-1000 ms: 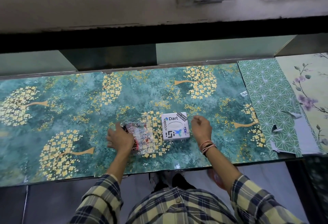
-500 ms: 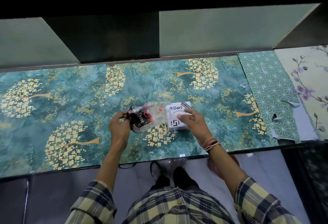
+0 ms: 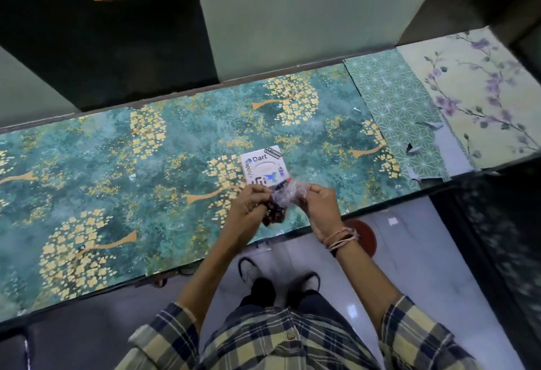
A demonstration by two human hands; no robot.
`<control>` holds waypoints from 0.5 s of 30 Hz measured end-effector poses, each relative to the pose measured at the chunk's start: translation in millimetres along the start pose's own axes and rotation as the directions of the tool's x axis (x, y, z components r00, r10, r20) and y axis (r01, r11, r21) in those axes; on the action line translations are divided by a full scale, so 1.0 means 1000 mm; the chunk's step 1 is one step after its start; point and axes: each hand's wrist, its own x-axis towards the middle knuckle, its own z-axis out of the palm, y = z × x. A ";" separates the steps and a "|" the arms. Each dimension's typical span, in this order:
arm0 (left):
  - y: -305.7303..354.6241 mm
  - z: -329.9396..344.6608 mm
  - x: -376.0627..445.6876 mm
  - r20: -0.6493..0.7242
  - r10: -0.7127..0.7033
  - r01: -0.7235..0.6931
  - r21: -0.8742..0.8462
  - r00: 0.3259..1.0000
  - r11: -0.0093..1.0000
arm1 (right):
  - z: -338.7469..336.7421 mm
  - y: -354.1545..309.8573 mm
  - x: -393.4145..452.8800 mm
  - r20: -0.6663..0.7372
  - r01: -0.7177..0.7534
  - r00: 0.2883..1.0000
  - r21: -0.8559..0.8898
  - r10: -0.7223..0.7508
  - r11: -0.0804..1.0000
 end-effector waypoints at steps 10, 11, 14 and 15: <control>0.002 0.094 -0.023 0.090 0.257 -0.273 0.291 0.962 0.917 | -0.099 0.018 -0.038 0.142 -0.092 0.983 -0.178 0.118 0.980; 0.003 0.102 -0.027 0.089 0.261 -0.276 0.301 0.961 0.913 | -0.110 0.026 -0.043 0.121 -0.098 0.985 -0.178 0.120 0.979; 0.004 0.128 -0.039 0.127 0.194 -0.224 0.299 0.973 0.928 | -0.141 0.047 -0.053 0.009 -0.105 0.994 -0.068 0.105 0.992; 0.002 0.136 -0.041 0.151 0.128 -0.166 0.274 0.980 0.947 | -0.152 0.051 -0.057 -0.017 -0.116 0.993 -0.030 0.115 0.993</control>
